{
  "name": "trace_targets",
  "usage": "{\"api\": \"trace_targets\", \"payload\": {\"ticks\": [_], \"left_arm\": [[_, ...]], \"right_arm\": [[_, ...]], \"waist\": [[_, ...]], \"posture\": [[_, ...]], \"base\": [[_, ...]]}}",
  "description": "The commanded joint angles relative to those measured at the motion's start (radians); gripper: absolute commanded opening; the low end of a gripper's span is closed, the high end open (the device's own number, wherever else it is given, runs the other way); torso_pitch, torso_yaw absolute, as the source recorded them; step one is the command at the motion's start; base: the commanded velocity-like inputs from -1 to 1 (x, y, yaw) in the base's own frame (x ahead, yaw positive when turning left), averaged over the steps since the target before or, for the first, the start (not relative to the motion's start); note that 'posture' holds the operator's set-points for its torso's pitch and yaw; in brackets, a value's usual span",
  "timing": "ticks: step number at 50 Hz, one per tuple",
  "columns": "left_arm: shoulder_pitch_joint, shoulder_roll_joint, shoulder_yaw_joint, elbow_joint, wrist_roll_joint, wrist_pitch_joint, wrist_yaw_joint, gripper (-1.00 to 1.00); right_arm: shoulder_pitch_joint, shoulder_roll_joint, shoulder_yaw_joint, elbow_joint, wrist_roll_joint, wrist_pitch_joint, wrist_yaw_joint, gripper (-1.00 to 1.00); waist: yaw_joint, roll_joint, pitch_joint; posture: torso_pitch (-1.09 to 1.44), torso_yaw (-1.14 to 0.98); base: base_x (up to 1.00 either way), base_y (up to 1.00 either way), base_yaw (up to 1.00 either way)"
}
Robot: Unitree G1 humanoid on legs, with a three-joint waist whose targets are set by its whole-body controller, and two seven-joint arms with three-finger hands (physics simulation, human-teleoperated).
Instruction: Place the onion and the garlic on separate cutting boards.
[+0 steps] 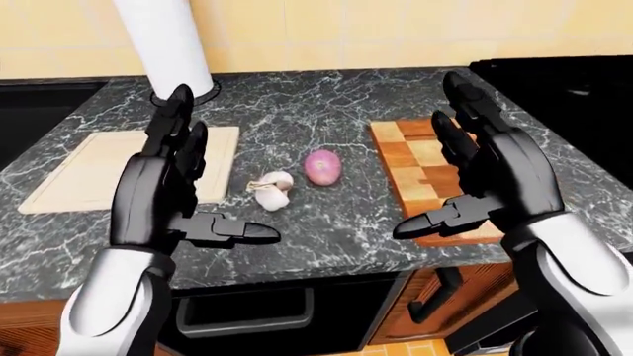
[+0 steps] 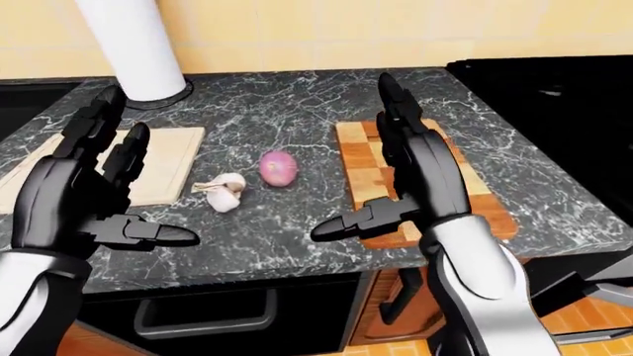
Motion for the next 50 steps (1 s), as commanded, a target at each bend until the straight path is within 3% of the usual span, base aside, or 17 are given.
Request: {"api": "trace_targets", "payload": {"ticks": [1,8,14,26,33,38,44,50], "left_arm": [[-0.015,0.006,0.004,-0.019,0.002,-0.028,0.002,1.0],[-0.013,0.007,0.004,-0.015,0.004,-0.032,0.001,1.0],[-0.018,0.008,0.002,-0.017,0.006,-0.026,0.001,1.0],[-0.011,0.004,-0.004,-0.002,0.014,-0.043,-0.008,1.0],[-0.001,0.002,-0.001,0.031,0.017,-0.078,-0.016,1.0],[0.003,0.004,0.007,0.065,0.014,-0.107,-0.022,1.0],[0.011,0.006,0.021,0.086,0.002,-0.13,-0.023,1.0],[0.023,0.009,0.034,0.095,-0.012,-0.148,-0.022,1.0]], "right_arm": [[-0.029,-0.007,-0.001,-0.009,-0.02,-0.026,0.021,1.0],[-0.074,-0.035,0.067,0.083,-0.098,-0.066,0.097,1.0],[-0.122,-0.04,0.132,0.245,-0.195,-0.127,0.237,1.0],[-0.345,-0.038,0.166,0.579,-0.341,-0.135,0.533,1.0],[-0.533,-0.025,0.21,1.014,-0.511,-0.396,0.648,1.0],[-0.607,0.017,0.199,1.234,-0.641,-0.606,0.684,1.0],[-0.702,0.051,0.185,1.365,-0.731,-0.721,0.679,1.0],[-0.739,0.079,0.198,1.351,-0.831,-0.792,0.696,0.91]], "waist": [[0.0,-0.001,-0.018],[-0.002,0.0,-0.013],[-0.002,0.0,-0.012],[0.001,0.003,-0.013],[-0.004,0.01,-0.016],[-0.008,0.019,-0.019],[-0.013,0.029,-0.022],[-0.017,0.035,-0.02]], "posture": [[0.0,0.0],[0.0,0.0],[0.0,0.0],[0.0,0.0],[0.0,0.0],[0.0,0.0],[0.0,0.0],[0.0,0.0]], "base": [[0.0,0.0,0.0],[0.0,0.0,0.0],[0.0,0.0,0.0],[0.0,0.0,0.0],[0.0,0.0,0.0],[0.0,0.0,0.0],[0.0,0.0,0.0],[0.0,0.0,0.0]]}}
